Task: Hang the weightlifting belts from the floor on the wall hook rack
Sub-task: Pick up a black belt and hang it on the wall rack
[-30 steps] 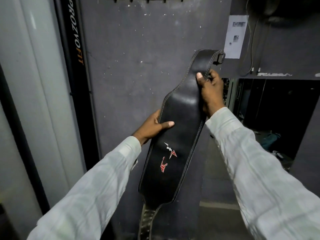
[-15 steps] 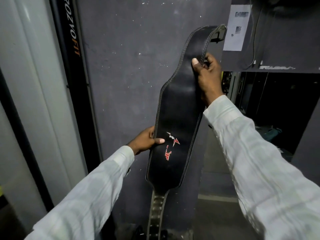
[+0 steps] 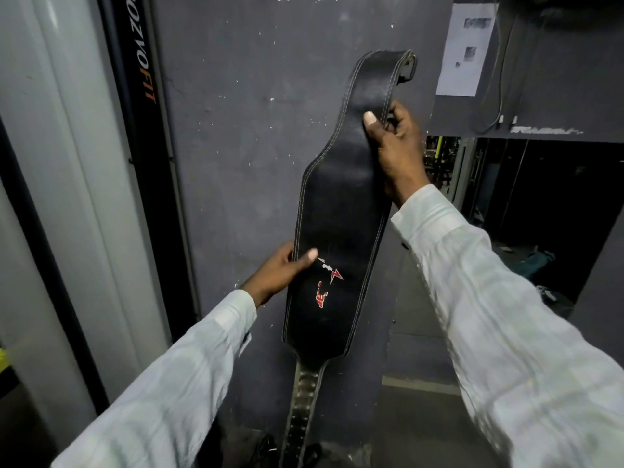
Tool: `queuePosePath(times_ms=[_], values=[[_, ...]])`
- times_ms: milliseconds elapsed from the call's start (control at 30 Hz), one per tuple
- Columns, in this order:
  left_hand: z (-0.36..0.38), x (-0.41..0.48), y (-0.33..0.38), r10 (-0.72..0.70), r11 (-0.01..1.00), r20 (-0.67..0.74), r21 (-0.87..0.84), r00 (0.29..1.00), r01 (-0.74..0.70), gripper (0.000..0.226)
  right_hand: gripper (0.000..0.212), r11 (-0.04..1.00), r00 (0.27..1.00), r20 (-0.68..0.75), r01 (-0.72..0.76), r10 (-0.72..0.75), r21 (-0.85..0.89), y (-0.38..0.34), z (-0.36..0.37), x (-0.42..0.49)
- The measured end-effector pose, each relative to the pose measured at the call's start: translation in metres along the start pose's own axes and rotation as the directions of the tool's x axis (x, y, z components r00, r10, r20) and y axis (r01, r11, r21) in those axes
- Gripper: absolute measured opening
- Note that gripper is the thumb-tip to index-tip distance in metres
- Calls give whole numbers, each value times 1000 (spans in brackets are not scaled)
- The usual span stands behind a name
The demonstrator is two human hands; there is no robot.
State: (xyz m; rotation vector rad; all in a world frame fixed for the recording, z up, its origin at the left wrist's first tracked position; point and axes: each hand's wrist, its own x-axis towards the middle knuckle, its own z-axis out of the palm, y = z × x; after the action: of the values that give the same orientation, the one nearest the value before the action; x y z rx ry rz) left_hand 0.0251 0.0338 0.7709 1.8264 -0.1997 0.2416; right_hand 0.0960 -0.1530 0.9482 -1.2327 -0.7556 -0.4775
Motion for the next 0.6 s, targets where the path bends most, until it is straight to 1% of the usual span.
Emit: queuePosePath(times_ms=[33,67,100,133,167,200,233,267,333,367,433,467,500,567,600], values=[[5,3,25,45,995,-29,-93,999,-47,29,33,1000,1000,19,-6,5,13,2,0,-2],[7,13,49,102,983,-70,-146,992,-111,31,34,999,999,38,-5,4,32,5,-1,-3],[7,22,74,152,972,-123,-163,981,-171,38,35,999,998,58,-3,1,36,8,-2,-5],[9,38,97,193,965,-194,-139,962,-222,46,34,999,997,79,5,-8,38,14,-6,-2],[7,55,118,225,966,-250,-71,942,-250,56,34,999,995,101,13,-17,35,17,-8,0],[5,64,133,265,963,-264,32,927,-266,62,33,999,993,118,17,-22,44,20,-6,-3],[5,74,144,303,952,-256,122,918,-281,63,32,998,991,132,18,-26,57,24,-6,-4],[5,86,151,333,941,-254,148,908,-303,61,31,997,989,147,22,-32,72,28,-5,-5],[12,95,156,366,927,-296,34,882,-373,52,29,997,986,162,15,-27,76,33,-1,-13],[17,96,156,376,917,-333,4,864,-398,47,28,996,989,150,-7,-6,85,35,0,-14],[26,94,147,416,901,-371,45,830,-431,41,26,979,993,96,-90,73,181,31,-2,-5],[31,96,136,428,898,-360,64,829,-435,41,27,963,990,66,-138,126,233,29,-4,6],[35,98,125,442,894,-349,90,827,-440,40,26,953,983,33,-182,179,241,26,-8,20],[39,104,103,445,894,-344,122,827,-431,39,25,956,964,-15,-261,266,135,24,-12,41],[39,113,96,443,895,-356,127,823,-427,35,28,957,960,-20,-277,280,92,29,-12,50]])
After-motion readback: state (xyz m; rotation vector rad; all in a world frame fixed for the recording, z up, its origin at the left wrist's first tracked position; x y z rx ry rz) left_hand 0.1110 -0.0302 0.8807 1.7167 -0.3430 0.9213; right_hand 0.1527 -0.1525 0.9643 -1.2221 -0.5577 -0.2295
